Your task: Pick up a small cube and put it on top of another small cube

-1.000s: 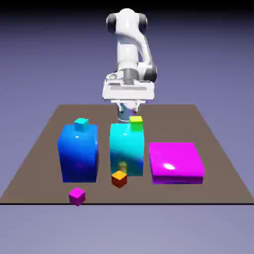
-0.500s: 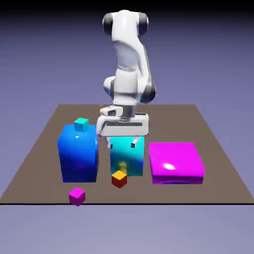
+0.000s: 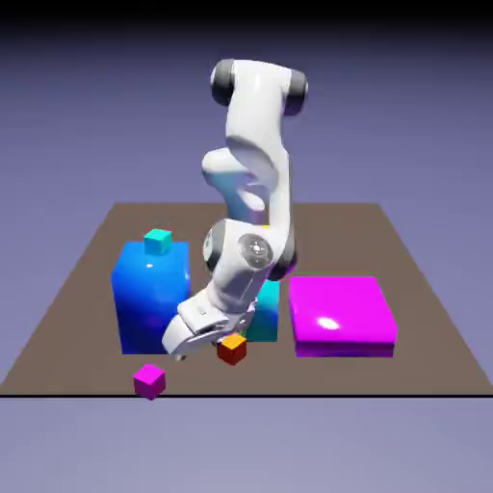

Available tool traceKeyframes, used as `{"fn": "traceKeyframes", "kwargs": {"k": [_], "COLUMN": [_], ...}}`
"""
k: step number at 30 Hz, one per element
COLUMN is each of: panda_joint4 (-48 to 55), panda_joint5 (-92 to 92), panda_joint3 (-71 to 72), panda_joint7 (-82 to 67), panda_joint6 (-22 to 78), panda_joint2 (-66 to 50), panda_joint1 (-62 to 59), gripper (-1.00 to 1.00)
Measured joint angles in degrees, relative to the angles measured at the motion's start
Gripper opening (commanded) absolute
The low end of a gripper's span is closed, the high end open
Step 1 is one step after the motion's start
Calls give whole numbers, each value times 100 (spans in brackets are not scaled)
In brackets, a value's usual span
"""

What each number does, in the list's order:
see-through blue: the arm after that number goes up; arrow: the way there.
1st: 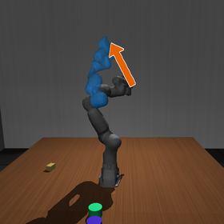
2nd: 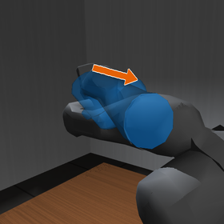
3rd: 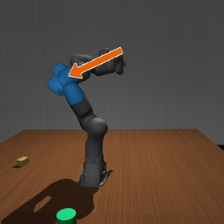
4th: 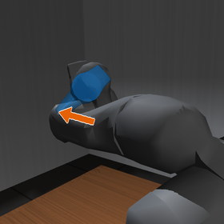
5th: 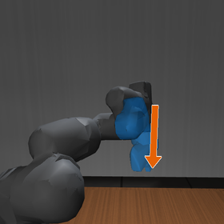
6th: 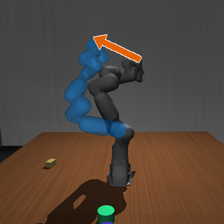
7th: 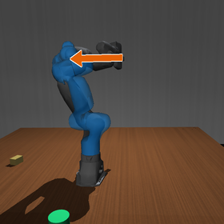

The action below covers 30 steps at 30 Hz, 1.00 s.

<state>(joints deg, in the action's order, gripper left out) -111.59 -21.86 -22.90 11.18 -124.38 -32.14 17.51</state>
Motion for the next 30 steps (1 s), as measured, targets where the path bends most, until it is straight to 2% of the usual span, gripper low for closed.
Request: {"fn": "traceKeyframes", "kwargs": {"k": [10, 12, 14, 15, 17, 20, 30], "panda_joint4": [1583, 1661, 1473, 1404, 1404, 1662, 1687], "panda_joint5": [-701, -735, -814, -844, -840, -688, 658], "panda_joint3": [-734, -770, -794, -802, -802, -716, 1346], "panda_joint7": [-1002, -1051, -916, -867, -868, -990, 1507], "panda_joint6": [1590, 1668, 1171, 988, 989, 1735, 4104], "panda_joint2": [-2076, -2178, -2434, -2527, -2528, -2154, -1254], "panda_joint1": [539, 566, 360, 284, 284, 532, -773], "gripper": [0, 0, 0, -100, -100, -100, -100]}}
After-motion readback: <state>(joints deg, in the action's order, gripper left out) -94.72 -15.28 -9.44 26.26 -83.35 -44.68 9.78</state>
